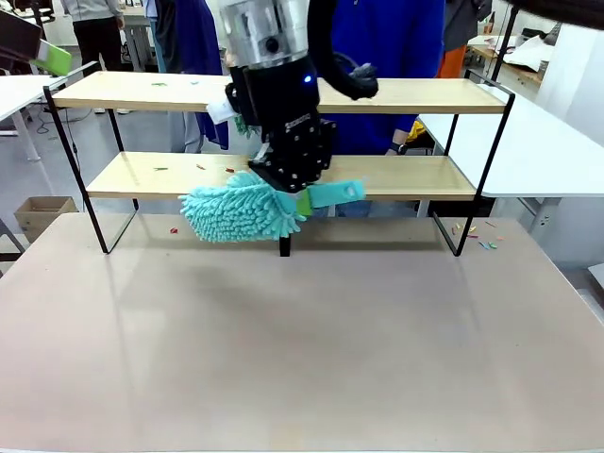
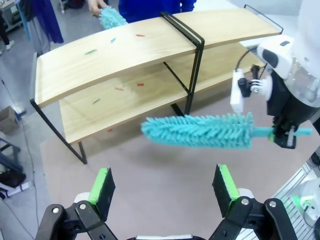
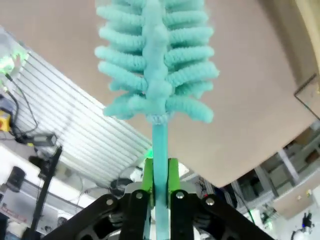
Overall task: Clean the shelves.
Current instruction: Clean another randomly selected level of the Shelf with the Duster.
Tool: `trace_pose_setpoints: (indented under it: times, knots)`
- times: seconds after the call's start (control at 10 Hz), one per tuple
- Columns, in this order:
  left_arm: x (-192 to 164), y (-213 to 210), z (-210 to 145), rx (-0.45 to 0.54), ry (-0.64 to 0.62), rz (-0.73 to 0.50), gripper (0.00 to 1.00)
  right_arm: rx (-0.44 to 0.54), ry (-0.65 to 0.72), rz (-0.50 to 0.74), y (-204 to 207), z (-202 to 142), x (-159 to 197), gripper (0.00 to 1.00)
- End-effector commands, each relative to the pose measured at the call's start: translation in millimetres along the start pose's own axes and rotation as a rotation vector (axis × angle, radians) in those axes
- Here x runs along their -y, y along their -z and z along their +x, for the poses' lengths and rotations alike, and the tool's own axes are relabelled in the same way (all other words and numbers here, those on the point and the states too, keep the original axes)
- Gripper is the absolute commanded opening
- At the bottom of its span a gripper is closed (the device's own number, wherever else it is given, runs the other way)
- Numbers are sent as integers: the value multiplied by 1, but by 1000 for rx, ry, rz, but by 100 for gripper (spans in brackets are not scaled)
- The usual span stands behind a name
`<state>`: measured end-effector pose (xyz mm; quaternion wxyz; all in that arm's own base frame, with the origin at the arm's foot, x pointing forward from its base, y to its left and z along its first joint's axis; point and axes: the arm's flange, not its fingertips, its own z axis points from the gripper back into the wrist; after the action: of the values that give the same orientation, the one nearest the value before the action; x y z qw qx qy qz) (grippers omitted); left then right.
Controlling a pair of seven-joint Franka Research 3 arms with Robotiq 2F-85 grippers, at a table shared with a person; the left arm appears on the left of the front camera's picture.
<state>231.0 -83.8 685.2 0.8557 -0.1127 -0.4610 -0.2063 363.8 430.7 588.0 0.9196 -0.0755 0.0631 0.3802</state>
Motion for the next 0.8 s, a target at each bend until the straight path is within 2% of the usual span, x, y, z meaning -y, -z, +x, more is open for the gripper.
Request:
trace_pose_setpoints:
  times: [0.0, 0.1, 0.3, 0.4, 0.5, 0.6, 0.7]
  knots:
    - [0, 0, 0, 1, 3, -1, 100, 154, 108, 56, -11, 14, 7, 13]
    - [0, 0, 0, 1, 3, -1, 100, 122, 101, 57, -7, 14, 9, 13]
    - [0, 0, 0, 1, 3, -1, 100, 5, -308, 189, -14, -33, 1, 13]
    - [0, 0, 0, 1, 3, -1, 100, -112, -489, 177, -18, -84, -2, 13]
    - [0, 0, 0, 1, 3, -1, 100, -176, -546, 155, -17, -133, 0, 13]
    - [0, 0, 0, 1, 3, -1, 100, -160, -483, 176, -12, -175, 6, 13]
    - [0, 0, 0, 1, 3, -1, 100, -175, -502, 166, -4, -204, 12, 13]
